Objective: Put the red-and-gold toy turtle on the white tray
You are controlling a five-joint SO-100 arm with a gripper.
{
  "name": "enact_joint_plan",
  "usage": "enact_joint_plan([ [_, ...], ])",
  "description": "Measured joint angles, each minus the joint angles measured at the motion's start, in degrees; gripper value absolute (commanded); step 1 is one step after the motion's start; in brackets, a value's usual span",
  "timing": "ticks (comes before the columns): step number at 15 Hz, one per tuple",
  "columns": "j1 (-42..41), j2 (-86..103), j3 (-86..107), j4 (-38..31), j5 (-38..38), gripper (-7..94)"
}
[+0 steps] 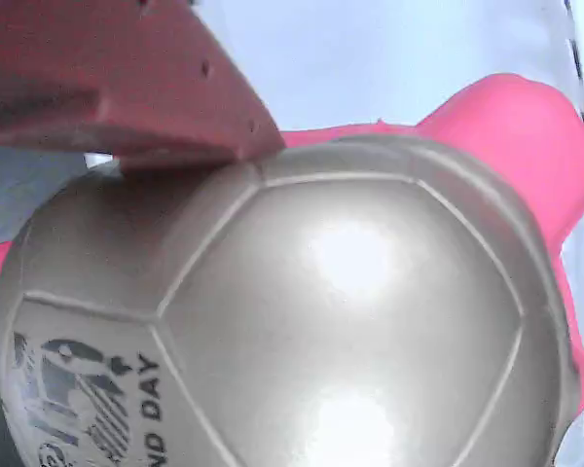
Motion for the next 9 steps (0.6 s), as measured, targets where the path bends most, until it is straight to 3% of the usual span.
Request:
enact_joint_plan([
  [6, 2.5, -10.7, -4.2, -2.1, 3.7, 0],
  [7, 2.7, -11.6, -4.2, -2.3, 3.7, 10],
  [8, 2.5, -12.7, -4.2, -2.3, 3.7, 30],
  [9, 2.3, -13.3, -4.2, -2.3, 3.7, 36],
])
